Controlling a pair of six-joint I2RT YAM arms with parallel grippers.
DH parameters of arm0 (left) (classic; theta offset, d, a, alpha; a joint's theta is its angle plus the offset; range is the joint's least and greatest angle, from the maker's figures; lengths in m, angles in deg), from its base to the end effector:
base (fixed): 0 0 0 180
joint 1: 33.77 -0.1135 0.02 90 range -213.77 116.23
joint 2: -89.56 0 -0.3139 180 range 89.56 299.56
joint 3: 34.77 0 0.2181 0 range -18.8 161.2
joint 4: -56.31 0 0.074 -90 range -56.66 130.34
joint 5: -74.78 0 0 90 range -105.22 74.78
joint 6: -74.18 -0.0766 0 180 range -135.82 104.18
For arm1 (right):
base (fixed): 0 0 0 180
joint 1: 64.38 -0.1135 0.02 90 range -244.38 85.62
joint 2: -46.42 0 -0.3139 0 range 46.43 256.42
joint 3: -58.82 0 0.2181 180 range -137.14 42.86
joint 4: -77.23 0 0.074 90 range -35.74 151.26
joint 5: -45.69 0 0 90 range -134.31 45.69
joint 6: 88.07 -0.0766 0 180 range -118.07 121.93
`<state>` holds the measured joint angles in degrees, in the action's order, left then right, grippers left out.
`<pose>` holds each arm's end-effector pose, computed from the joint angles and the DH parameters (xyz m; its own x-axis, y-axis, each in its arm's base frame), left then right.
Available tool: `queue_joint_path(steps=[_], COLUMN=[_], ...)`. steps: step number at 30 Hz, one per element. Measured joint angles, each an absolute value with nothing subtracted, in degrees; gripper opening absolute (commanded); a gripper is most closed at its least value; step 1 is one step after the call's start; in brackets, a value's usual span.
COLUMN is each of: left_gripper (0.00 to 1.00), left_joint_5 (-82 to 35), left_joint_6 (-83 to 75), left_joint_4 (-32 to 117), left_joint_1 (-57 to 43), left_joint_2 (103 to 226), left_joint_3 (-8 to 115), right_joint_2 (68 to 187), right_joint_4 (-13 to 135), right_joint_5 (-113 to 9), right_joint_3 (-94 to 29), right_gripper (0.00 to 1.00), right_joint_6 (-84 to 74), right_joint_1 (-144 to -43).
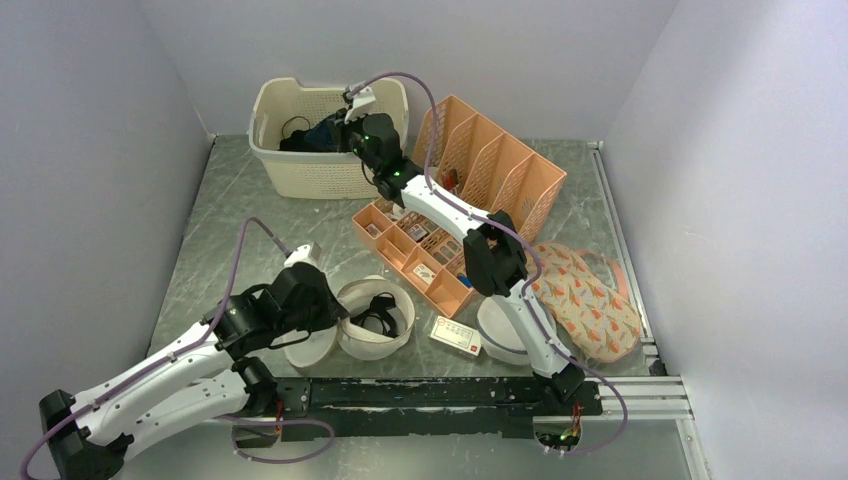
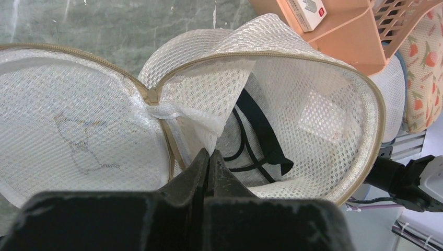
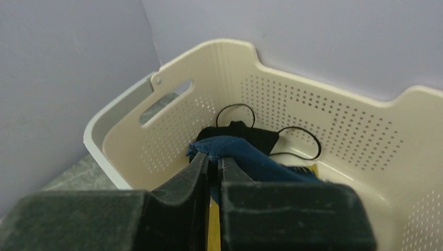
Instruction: Unzip the laundry bag and remove the bra
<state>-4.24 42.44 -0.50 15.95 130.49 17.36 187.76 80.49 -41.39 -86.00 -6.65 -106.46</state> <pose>0.0765 -0.0677 0.2549 -0.8067 -0.3394 -0.4838 -0.0442 0.8510 -0.5233 0.4719 0.4208 0.3405 -0.0081 0.1934 -0.9811 -0.6377 0.7547 0.1541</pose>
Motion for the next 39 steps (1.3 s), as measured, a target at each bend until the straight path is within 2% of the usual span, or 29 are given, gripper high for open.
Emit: queue_joint_path(steps=[4,5,6,7,10,13,16,20,28,34,39], left_gripper=[0.07,0.07,0.07,0.07,0.07,0.07,0.07,0.07,0.07,0.07,0.07], left_joint_5=[-4.24,-4.24,-4.24,-4.22,-3.83,-3.30,-2.54,-1.90,-1.18,-1.20,-1.22], left_joint_6=[42.24,42.24,42.26,42.26,42.24,42.02,41.74,41.58,41.37,40.56,39.64], left_joint_4=[-0.34,-0.28,-0.28,-0.28,-0.32,-0.48,-0.67,-0.72,-0.61,0.09,1.16], left_joint_1=[15.95,15.95,15.95,15.97,15.95,15.95,15.95,15.95,15.95,15.95,15.95], left_joint_2=[131.69,131.69,131.62,131.56,131.29,131.32,131.95,132.17,131.53,130.22,128.21], left_joint_3=[17.93,17.93,17.93,17.93,18.15,19.09,20.71,21.23,21.21,20.60,17.82], right_joint_2=[187.98,187.98,187.94,187.89,187.61,187.46,185.01,175.22,146.02,136.18,129.86], right_joint_4=[78.59,78.41,78.19,77.84,75.26,69.78,63.77,56.23,49.91,45.67,43.61], right_joint_5=[-41.54,-41.54,-41.52,-41.46,-40.58,-38.94,-38.03,-37.76,-42.11,-45.11,-48.47], right_joint_3=[-86.17,-86.28,-86.30,-86.30,-86.41,-88.40,-88.38,-81.61,-55.46,-37.98,-24.41], right_gripper=[0.05,0.11,0.22,0.42,0.67,0.80,0.86,0.86,0.80,0.65,0.40], right_joint_6=[-6.78,-6.75,-6.73,-6.73,-6.60,-6.65,-6.97,-8.31,-13.84,-14.60,-17.55], right_joint_1=[-106.46,-106.46,-106.46,-106.46,-106.46,-106.42,-106.40,-106.42,-108.80,-119.16,-124.74])
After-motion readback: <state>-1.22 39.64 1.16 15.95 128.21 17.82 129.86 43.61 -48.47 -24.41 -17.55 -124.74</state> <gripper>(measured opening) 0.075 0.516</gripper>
